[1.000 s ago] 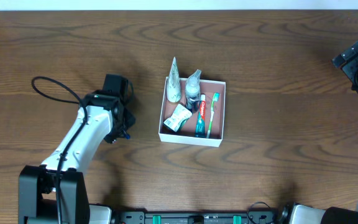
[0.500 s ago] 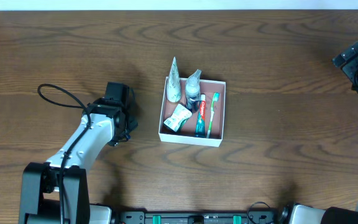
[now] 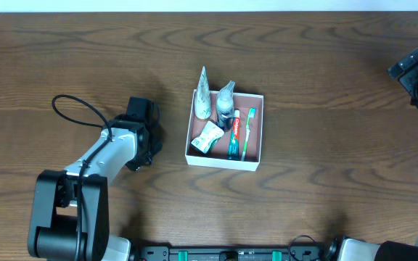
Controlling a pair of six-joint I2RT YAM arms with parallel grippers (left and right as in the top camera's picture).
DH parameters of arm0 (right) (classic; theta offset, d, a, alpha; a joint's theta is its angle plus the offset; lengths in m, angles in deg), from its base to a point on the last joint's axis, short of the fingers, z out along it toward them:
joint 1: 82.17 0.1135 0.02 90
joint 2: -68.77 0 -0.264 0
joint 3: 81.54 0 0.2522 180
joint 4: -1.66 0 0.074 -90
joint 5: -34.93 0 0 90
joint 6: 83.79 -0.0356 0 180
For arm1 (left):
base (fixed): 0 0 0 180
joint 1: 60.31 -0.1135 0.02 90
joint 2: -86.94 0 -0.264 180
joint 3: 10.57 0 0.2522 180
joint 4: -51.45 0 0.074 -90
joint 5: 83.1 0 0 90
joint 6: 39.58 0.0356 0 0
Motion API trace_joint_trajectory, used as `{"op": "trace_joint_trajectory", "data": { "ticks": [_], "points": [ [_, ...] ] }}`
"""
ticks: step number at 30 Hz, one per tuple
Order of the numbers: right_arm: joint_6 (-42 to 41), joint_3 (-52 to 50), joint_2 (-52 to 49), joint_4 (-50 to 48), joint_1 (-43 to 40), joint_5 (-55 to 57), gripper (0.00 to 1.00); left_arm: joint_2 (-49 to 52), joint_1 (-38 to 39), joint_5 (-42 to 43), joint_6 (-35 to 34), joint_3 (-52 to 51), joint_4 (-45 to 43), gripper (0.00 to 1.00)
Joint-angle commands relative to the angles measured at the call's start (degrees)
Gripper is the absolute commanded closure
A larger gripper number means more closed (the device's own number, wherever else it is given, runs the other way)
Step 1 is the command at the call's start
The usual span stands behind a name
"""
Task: Pack container
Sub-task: 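Grasp the blue razor handle with the left gripper and lift, then carry the razor into the box and lower it beside the toothbrush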
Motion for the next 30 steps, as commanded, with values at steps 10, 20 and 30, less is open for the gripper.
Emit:
{"op": "trace_joint_trajectory", "data": {
  "ticks": [10,20,30],
  "points": [
    [0.90,0.26,0.11,0.02,-0.33,0.02,0.01,1.90,-0.22,1.40,1.60,-0.37,0.26,0.94],
    [0.92,0.26,0.11,0.02,-0.33,0.04,0.01,-8.46,-0.20,17.11,19.89,11.80,4.61,0.94],
    [0.90,0.26,0.11,0.02,-0.33,0.02,0.01,-27.08,10.21,22.16,31.76,25.22,7.91,0.94]
  ]
}}
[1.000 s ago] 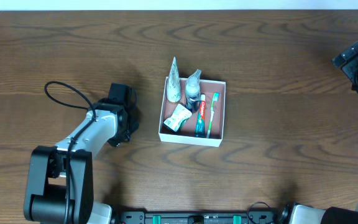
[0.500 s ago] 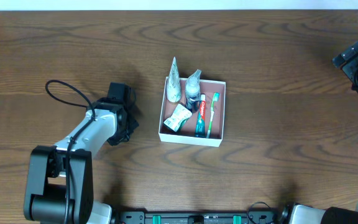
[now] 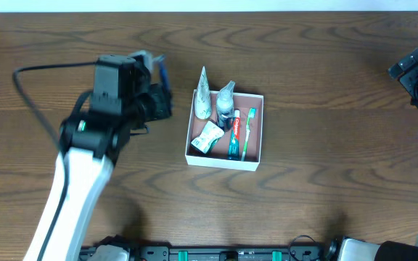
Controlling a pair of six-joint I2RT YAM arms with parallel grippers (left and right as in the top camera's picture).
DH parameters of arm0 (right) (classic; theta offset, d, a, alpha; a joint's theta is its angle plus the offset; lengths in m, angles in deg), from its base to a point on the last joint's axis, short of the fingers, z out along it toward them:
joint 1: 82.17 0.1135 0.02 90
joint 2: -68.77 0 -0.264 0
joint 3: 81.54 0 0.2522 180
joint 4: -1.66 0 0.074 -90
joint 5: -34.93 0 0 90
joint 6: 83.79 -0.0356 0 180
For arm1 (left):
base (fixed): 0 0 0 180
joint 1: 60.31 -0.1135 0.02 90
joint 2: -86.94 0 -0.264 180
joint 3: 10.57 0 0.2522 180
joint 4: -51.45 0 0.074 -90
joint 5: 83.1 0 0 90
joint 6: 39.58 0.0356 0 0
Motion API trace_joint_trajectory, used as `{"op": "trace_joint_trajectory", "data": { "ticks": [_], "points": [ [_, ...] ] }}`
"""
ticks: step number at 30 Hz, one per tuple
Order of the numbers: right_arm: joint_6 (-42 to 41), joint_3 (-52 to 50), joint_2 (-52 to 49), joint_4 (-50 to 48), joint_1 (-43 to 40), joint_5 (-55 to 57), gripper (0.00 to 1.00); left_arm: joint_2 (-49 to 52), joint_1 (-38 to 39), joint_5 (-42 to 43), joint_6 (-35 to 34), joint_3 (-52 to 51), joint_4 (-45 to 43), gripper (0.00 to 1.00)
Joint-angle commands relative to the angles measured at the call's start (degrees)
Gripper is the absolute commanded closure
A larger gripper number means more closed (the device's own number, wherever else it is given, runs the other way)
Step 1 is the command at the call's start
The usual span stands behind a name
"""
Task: Pack container
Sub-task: 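Carry the razor into the box and lower it beside the toothbrush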
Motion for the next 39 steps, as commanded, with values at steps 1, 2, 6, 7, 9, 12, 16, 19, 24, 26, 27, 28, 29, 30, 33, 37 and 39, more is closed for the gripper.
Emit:
{"op": "trace_joint_trajectory", "data": {
  "ticks": [1,2,6,7,9,12,16,19,24,26,27,28,29,30,33,37,39],
  "points": [
    [0.90,0.26,0.11,0.02,-0.33,0.02,0.01,-4.76,6.58,0.04,5.66,0.68,-1.29,0.94],
    [0.90,0.26,0.11,0.02,-0.33,0.02,0.01,-5.40,8.90,-2.10,5.64,0.68,-1.77,0.94],
    [0.92,0.26,0.11,0.04,-0.33,0.02,0.01,-4.07,18.56,-10.86,4.76,0.61,-2.78,0.94],
    [0.92,0.26,0.11,0.02,-0.33,0.02,0.01,-2.82,20.92,-12.39,4.24,0.61,-2.97,0.94],
    [0.90,0.26,0.11,0.02,-0.33,0.02,0.01,0.28,24.92,-15.37,2.03,0.61,-3.34,0.94],
    [0.90,0.26,0.11,0.04,-0.33,0.02,0.01,6.08,29.64,-19.76,-1.46,0.61,-4.37,0.94],
    [0.90,0.26,0.11,0.02,-0.33,0.04,0.00,14.10,33.29,-25.24,-6.10,0.61,-5.66,0.94],
    [0.90,0.26,0.11,0.02,-0.33,0.04,0.01,19.37,33.94,-27.19,-10.10,0.61,-5.62,0.94],
    [0.92,0.26,0.11,0.04,-0.33,0.02,0.01,26.18,33.97,-27.04,-12.00,0.61,-5.84,0.94],
    [0.90,0.26,0.11,0.02,-0.33,0.04,0.01,28.33,34.05,-26.91,-12.00,0.61,-6.08,0.94],
    [0.92,0.26,0.11,0.02,-0.33,0.02,0.01,29.18,34.12,-26.88,-12.00,0.61,-6.32,0.94],
    [0.90,0.26,0.11,0.04,-0.33,0.02,0.01,29.97,34.12,-26.80,-11.98,0.61,-6.60,0.94],
    [0.90,0.26,0.11,0.02,-0.33,0.02,0.01,30.51,34.16,-26.71,-11.98,0.61,-6.95,0.94],
    [0.90,0.26,0.11,0.02,-0.33,0.04,0.01,30.97,34.16,-26.71,-12.00,0.61,-7.32,0.94],
    [0.90,0.26,0.11,0.02,-0.33,0.04,0.01,31.71,34.16,-26.71,-12.02,0.61,-8.59,0.94],
    [0.90,0.26,0.11,0.04,-0.33,0.04,0.01,31.74,34.21,-26.73,-13.31,0.61,-10.32,0.94],
    [0.92,0.26,0.11,0.02,-0.33,0.02,0.01,31.74,34.21,-26.71,-13.49,0.61,-11.30,0.94]
  ]
}}
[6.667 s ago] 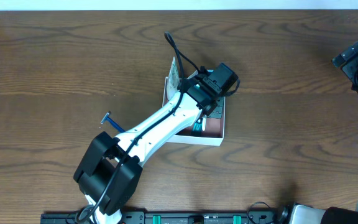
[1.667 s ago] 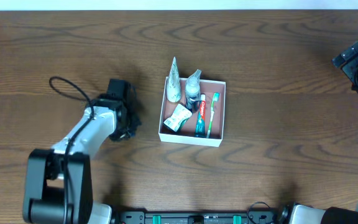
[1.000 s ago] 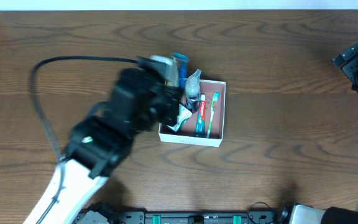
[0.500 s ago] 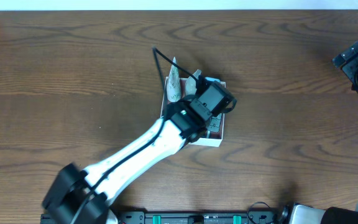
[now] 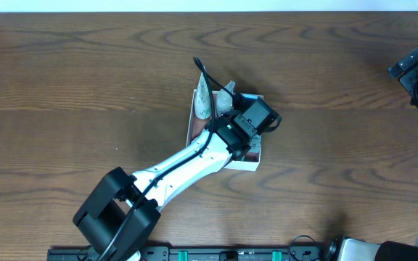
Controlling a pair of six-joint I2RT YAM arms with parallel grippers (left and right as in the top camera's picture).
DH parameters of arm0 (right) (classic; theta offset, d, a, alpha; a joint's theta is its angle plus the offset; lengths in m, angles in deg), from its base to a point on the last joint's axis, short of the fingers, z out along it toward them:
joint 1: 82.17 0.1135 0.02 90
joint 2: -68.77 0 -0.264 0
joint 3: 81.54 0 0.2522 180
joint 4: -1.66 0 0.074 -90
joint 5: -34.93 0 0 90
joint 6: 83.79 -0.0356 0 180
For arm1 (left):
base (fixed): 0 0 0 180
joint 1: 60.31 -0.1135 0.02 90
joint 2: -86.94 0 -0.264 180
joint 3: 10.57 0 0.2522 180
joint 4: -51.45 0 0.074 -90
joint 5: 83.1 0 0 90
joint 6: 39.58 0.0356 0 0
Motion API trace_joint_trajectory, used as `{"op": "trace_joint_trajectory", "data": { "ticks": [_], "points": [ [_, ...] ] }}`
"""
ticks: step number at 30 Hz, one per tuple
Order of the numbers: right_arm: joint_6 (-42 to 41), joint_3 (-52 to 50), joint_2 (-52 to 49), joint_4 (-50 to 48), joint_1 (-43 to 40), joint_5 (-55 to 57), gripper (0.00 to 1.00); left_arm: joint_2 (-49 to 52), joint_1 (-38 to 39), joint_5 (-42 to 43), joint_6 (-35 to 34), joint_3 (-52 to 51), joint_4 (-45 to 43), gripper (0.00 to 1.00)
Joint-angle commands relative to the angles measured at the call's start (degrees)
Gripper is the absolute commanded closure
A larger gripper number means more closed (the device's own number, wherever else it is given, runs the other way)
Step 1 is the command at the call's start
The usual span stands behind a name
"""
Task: Pack container
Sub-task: 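Carry the razor into the box and lower it beside the toothbrush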
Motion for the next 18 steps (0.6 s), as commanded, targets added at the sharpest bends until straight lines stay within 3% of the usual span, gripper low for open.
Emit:
{"op": "trace_joint_trajectory", "data": {
  "ticks": [1,18],
  "points": [
    [0.90,0.26,0.11,0.02,-0.33,0.02,0.01,0.33,0.17,-1.33,-1.36,-0.09,-1.16,0.94],
    [0.90,0.26,0.11,0.02,-0.33,0.02,0.01,0.35,2.56,-1.14,-3.67,-0.17,-2.32,0.94]
  ]
}}
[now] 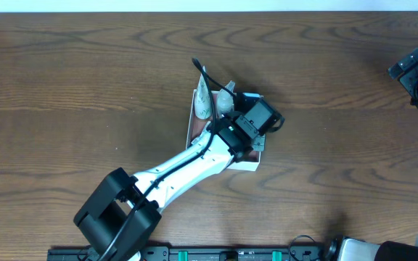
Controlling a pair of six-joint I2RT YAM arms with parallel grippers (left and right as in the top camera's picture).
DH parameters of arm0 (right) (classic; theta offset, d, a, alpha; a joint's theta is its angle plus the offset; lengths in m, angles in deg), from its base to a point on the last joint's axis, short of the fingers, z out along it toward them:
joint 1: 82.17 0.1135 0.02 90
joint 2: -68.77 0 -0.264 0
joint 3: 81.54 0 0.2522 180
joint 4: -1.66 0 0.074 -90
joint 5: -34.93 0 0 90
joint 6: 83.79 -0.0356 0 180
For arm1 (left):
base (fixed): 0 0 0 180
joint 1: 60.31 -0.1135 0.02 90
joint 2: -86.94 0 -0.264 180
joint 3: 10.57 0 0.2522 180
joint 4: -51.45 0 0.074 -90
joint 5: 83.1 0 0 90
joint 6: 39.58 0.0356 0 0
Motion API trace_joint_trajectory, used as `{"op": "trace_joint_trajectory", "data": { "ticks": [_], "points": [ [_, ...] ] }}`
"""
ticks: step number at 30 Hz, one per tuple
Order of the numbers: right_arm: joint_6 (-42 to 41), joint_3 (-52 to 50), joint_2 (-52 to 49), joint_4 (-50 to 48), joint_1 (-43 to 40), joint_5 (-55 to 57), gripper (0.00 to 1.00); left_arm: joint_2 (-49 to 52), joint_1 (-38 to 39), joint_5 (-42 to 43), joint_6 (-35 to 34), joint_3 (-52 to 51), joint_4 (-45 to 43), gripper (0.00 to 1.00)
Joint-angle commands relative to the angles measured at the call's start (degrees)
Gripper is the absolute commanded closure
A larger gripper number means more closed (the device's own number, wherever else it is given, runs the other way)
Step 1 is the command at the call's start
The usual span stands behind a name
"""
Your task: Pack container
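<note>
A white box with a pink floor (190, 130) stands in the middle of the table. Two pale tubes (203, 98) lean over its far left wall. My left arm reaches in from the lower left, and its wrist with the left gripper (261, 119) hangs over the box's right half. It hides most of what lies inside, and its fingers sit under the wrist, so their state does not show. My right gripper (417, 71) rests far off at the table's right edge, its fingers hard to make out.
Dark wooden table (85, 87) all around the box. The left arm's base (115, 214) stands at the front left. The right arm's white link rises at the front right corner.
My left wrist has shifted slightly to the right and towards the front over the box's right half. The right arm has not moved.
My left gripper was first low on the table left of the box, which held tubes, a packet, toothpaste and a toothbrush. It was then raised at the box's far left with something blue at its tip. By now it hangs over the box's right side.
</note>
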Motion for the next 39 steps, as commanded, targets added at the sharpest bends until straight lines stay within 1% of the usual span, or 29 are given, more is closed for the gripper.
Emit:
{"op": "trace_joint_trajectory", "data": {
  "ticks": [1,7,8,10,12,13,19,22,24,26,27,28,29,31,32,34,39],
  "points": [
    [0.92,0.26,0.11,0.02,-0.33,0.02,0.01,0.35,1.53,-1.14,-0.87,-0.20,-0.44,0.94],
    [0.92,0.26,0.11,0.02,-0.33,0.04,0.01,0.35,2.03,-1.55,-0.87,-0.20,-0.81,0.94],
    [0.90,0.26,0.11,0.02,-0.33,0.04,0.01,0.35,2.03,-1.55,-0.87,-0.20,-0.79,0.92],
    [0.90,0.26,0.11,0.02,-0.33,0.02,0.01,0.35,2.03,-1.55,-0.87,-0.20,-0.76,0.85],
    [0.92,0.26,0.11,0.02,-0.33,0.02,0.01,0.35,2.03,-1.55,-0.87,-0.20,-0.79,0.83],
    [0.90,0.26,0.11,0.02,-0.33,0.02,0.01,0.35,2.03,-1.55,-0.87,-0.20,-0.79,0.78],
    [0.90,0.26,0.11,0.02,-0.33,0.02,0.01,0.33,2.03,-1.55,-0.57,-0.17,-0.79,0.76],
    [0.90,0.26,0.11,0.02,-0.33,0.02,0.01,0.00,2.03,-1.51,0.92,-0.13,-0.68,0.75],
    [0.90,0.26,0.11,0.02,-0.33,0.02,0.01,-1.29,2.03,-1.51,2.64,-0.04,0.04,0.70],
    [0.90,0.26,0.11,0.02,-0.33,0.04,0.01,-3.43,2.03,-1.51,5.27,0.00,0.35,0.63],
    [0.90,0.26,0.11,0.02,-0.33,0.02,0.01,-5.18,2.03,-1.51,6.86,0.00,0.33,0.55],
    [0.92,0.26,0.11,0.02,-0.33,0.02,0.01,-6.84,2.03,-1.53,8.26,0.00,0.35,0.43],
    [0.90,0.26,0.11,0.02,-0.33,0.02,0.01,-8.90,2.03,-1.53,9.18,0.00,0.39,0.35],
    [0.90,0.26,0.11,0.02,-0.33,0.04,0.01,-13.46,2.03,-1.53,9.29,0.00,0.55,0.07],
    [0.92,0.26,0.11,0.02,-0.33,0.02,0.01,-15.56,2.03,-1.53,9.29,-0.02,0.57,0.02],
    [0.90,0.26,0.11,0.02,-0.33,0.04,0.01,-20.09,2.03,-1.55,9.53,-0.02,1.73,0.02],
    [0.90,0.26,0.11,0.02,-0.33,0.02,0.01,-29.49,2.03,-1.57,16.90,-0.02,8.20,0.02]
  ]
}}
